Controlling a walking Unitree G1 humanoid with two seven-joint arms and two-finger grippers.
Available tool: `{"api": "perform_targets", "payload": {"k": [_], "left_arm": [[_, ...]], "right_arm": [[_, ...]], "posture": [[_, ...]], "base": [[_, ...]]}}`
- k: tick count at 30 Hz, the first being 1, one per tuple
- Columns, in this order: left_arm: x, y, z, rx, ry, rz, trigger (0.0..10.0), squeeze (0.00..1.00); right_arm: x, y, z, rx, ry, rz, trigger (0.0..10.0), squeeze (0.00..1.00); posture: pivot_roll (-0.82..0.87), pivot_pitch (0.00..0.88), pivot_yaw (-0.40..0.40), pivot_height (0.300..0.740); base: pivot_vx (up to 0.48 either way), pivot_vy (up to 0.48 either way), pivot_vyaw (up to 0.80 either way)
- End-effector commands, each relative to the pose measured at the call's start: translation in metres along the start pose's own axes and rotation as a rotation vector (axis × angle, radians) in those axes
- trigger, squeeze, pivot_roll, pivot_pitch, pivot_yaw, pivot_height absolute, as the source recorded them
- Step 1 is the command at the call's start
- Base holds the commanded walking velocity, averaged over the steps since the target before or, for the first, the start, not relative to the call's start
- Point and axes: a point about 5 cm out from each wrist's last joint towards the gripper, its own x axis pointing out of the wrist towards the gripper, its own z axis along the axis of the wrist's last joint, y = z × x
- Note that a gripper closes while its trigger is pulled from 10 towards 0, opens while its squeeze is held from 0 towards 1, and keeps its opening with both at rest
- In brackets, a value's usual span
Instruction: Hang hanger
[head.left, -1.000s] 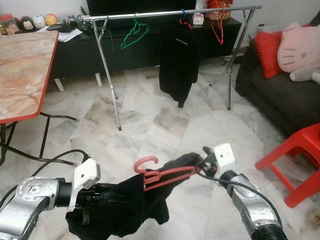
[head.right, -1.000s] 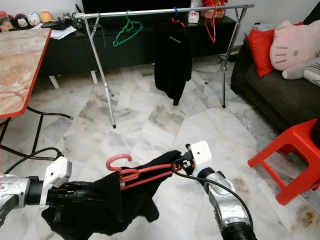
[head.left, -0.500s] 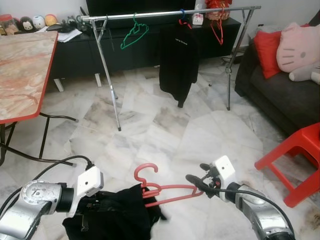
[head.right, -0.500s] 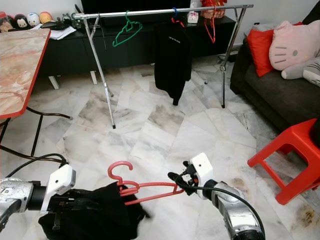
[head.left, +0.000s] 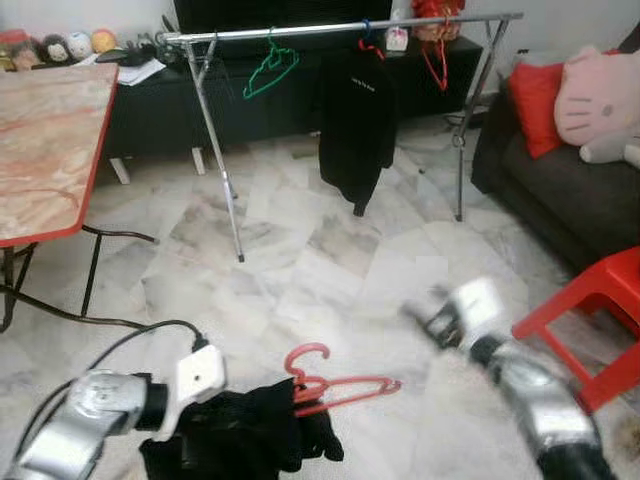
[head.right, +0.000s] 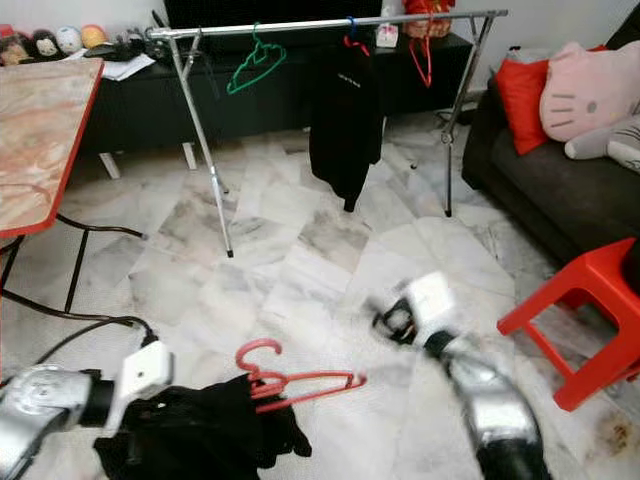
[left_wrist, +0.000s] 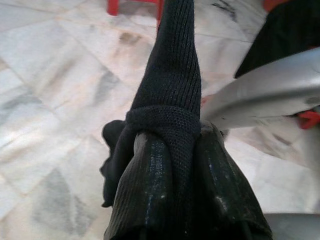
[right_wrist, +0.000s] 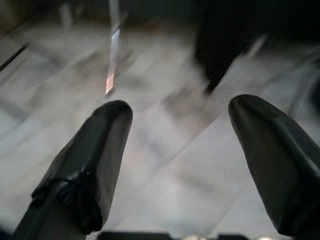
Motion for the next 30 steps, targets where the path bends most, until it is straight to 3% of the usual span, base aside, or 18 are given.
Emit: {"api": "perform_targets", "payload": {"k": [1, 4, 7, 11, 12, 14, 18, 24, 30], "left_arm": [[0.000, 0.009, 0.010, 0.054, -0.005, 0.035, 10.0, 0.00], [0.006, 0.012, 0.018, 0.067, -0.037, 0.040, 10.0, 0.00], [0.012, 0.015, 0.026, 0.088, -0.061, 0.039, 10.0, 0.00], [0.015, 0.019, 0.030, 0.122, -0.064, 0.036, 10.0, 0.00], [0.013, 0.022, 0.035, 0.144, -0.060, 0.025, 10.0, 0.00], [0.011, 0.027, 0.040, 0.173, -0.052, 0.017, 10.0, 0.00], [0.010, 0.037, 0.050, 0.228, -0.036, 0.008, 10.0, 0.00], [0.019, 0.037, 0.059, 0.273, -0.039, -0.052, 10.0, 0.00], [0.025, 0.040, 0.076, 0.344, -0.059, -0.082, 10.0, 0.00]], "right_arm": [[-0.001, 0.004, 0.001, 0.010, -0.018, 0.015, 10.0, 0.00], [-0.001, 0.013, 0.019, 0.062, -0.107, 0.118, 10.0, 0.00], [-0.001, 0.025, 0.021, 0.075, -0.126, 0.238, 10.0, 0.00], [-0.007, 0.035, 0.014, 0.004, -0.069, 0.369, 10.0, 0.00], [-0.017, 0.045, 0.012, -0.068, -0.039, 0.519, 10.0, 0.00], [-0.025, 0.048, 0.013, -0.120, -0.031, 0.610, 10.0, 0.00], [-0.031, 0.041, 0.024, -0.116, -0.046, 0.692, 10.0, 0.00], [-0.041, 0.028, 0.024, -0.168, 0.008, 0.779, 10.0, 0.00], [-0.044, 0.027, 0.030, -0.200, 0.014, 0.846, 10.0, 0.00]], "posture": [[-0.13, 0.043, -0.026, 0.740], [-0.13, 0.038, -0.023, 0.740], [-0.13, 0.038, -0.023, 0.740], [-0.13, 0.036, -0.023, 0.740], [-0.13, 0.032, -0.021, 0.740], [-0.12, 0.030, -0.020, 0.740], [-0.13, 0.027, -0.013, 0.740], [-0.13, 0.024, -0.016, 0.740], [-0.13, 0.016, -0.017, 0.740]], "base": [[0.000, 0.000, 0.00], [0.000, 0.000, 0.00], [0.000, 0.000, 0.00], [0.000, 0.000, 0.00], [0.000, 0.000, 0.00], [0.000, 0.000, 0.00], [0.000, 0.000, 0.00], [0.000, 0.000, 0.00], [0.000, 0.000, 0.00]]}}
